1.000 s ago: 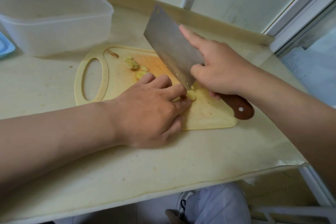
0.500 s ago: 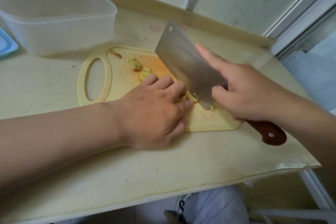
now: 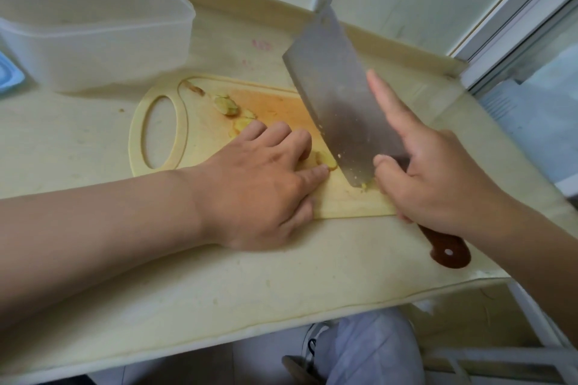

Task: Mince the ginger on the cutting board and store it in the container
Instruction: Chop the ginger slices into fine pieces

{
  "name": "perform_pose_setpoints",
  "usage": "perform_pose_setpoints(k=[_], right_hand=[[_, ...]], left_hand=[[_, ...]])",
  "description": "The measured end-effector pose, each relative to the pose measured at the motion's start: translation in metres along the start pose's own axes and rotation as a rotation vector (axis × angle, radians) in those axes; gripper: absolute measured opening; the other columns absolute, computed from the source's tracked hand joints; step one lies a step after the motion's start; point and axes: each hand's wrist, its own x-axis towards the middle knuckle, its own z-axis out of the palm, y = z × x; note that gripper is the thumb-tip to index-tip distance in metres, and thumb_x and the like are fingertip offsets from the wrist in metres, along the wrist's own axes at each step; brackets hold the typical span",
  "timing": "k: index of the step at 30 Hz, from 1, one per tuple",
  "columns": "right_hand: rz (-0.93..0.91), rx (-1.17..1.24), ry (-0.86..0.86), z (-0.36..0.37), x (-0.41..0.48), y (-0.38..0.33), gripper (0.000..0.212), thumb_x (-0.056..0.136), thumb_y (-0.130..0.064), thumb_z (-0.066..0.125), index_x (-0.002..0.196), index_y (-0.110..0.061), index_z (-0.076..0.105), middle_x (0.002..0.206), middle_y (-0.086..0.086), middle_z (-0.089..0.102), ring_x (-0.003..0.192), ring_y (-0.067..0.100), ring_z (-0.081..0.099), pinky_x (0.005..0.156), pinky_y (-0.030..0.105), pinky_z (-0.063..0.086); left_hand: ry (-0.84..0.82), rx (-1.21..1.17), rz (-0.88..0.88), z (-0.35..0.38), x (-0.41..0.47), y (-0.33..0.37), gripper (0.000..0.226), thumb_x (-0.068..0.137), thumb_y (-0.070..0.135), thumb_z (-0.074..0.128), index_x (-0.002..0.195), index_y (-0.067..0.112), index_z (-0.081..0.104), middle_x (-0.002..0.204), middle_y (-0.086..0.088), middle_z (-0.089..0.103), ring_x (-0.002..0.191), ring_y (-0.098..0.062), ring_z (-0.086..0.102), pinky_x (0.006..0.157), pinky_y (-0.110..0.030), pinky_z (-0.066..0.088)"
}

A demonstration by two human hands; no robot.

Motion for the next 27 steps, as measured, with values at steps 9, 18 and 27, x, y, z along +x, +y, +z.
perform_pose_setpoints(k=[9,18,27], right_hand=[[-0.038,-0.093,-0.175,0.001,0.072,-0.036,0.093,0.09,-0.005,0.045,0.163,-0.05,0.009,0.063,-0.003,0.058,0.037,0.019,0.062,0.048,0.04,0.06],[0.026,0.086,0.072,0.012,0.003,0.0,0.093,0.097,-0.008,0.05,0.155,-0.065,0.005,0.063,0.025,0.063,0.048,0.037,0.06,0.051,0.051,0.055],[-0.047,-0.11,-0.221,-0.006,0.052,-0.021,0.095,0.09,-0.004,0.047,0.161,-0.056,0.009,0.052,-0.005,0.066,0.037,0.019,0.061,0.044,0.03,0.055]], left_hand=[[0.011,0.006,-0.001,0.0,0.0,0.001,0.065,0.094,0.052,0.023,0.139,0.02,0.057,0.107,-0.01,0.052,0.091,-0.033,0.047,0.082,-0.047,0.041],[0.025,0.011,-0.009,0.0,-0.002,0.001,0.066,0.093,0.052,0.019,0.137,0.021,0.058,0.11,-0.012,0.052,0.094,-0.034,0.048,0.086,-0.047,0.041],[0.025,0.011,-0.007,0.001,0.0,0.0,0.067,0.093,0.053,0.019,0.14,0.022,0.056,0.106,-0.01,0.05,0.092,-0.032,0.045,0.083,-0.045,0.039]])
